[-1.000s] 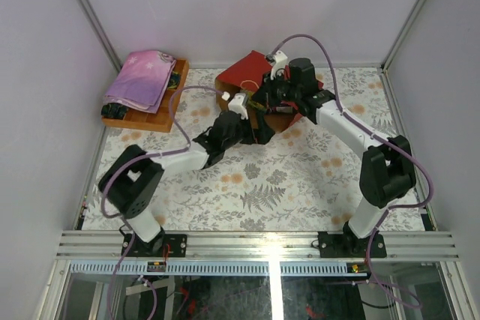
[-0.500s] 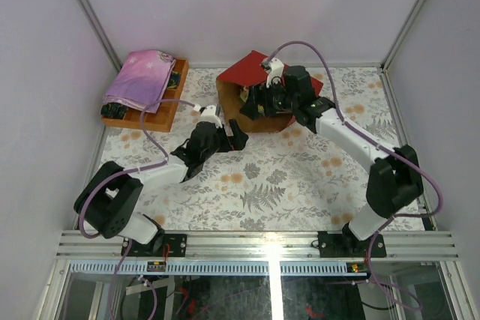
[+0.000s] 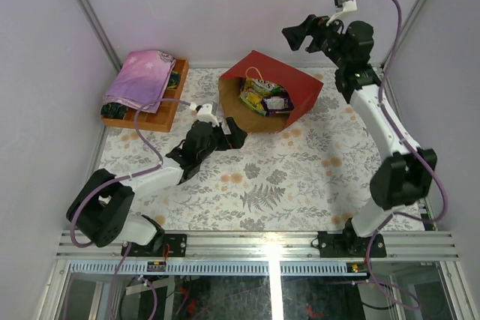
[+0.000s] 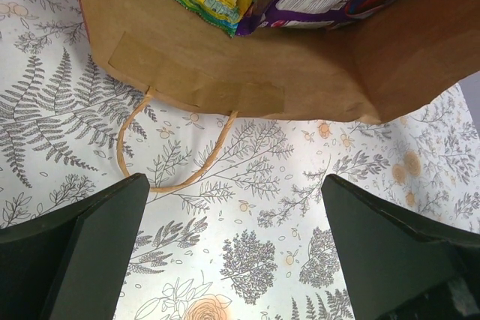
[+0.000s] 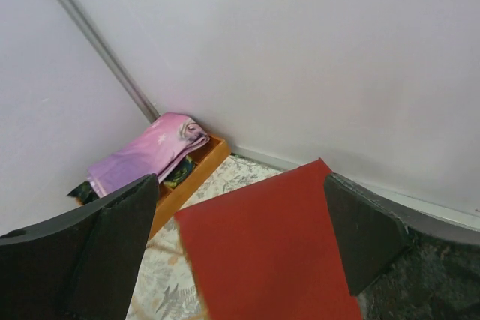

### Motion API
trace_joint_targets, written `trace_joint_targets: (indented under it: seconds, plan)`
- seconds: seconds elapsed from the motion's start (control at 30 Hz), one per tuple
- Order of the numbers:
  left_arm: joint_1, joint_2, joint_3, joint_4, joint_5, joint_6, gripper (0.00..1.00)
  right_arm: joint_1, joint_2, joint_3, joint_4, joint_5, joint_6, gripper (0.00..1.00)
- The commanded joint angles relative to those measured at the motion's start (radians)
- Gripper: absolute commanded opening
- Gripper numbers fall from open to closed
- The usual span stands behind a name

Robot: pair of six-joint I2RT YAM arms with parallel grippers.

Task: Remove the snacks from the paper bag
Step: Adjust the paper bag at the center of the board.

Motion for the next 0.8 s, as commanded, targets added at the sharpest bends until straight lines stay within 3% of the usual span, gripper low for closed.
trace_joint_targets:
  seconds: [0.0, 0.17, 0.3, 0.57, 0.77]
  plan:
    - [0.010, -0.032, -0.012, 0.023, -0.028, 0.025, 1.00, -0.016, 0.210, 0.181, -0.018, -0.028, 0.055, 0.99]
    - [0.012, -0.066, -0.016, 0.000, -0.030, 0.028, 1.00, -0.029, 0.455, 0.364, -0.097, 0.061, -0.008, 1.00]
    - [0.015, -0.116, -0.034, -0.024, -0.048, 0.034, 1.00, -0.040, 0.585, 0.382, -0.090, 0.060, -0.019, 0.98]
    - [0.019, -0.123, -0.057, -0.022, -0.048, 0.020, 1.00, -0.013, 0.529, -0.019, 0.100, 0.092, 0.050, 0.97]
    - [0.020, -0.072, -0.045, -0.002, -0.038, -0.014, 1.00, 0.099, 0.451, -0.181, 0.120, 0.214, -0.053, 0.98]
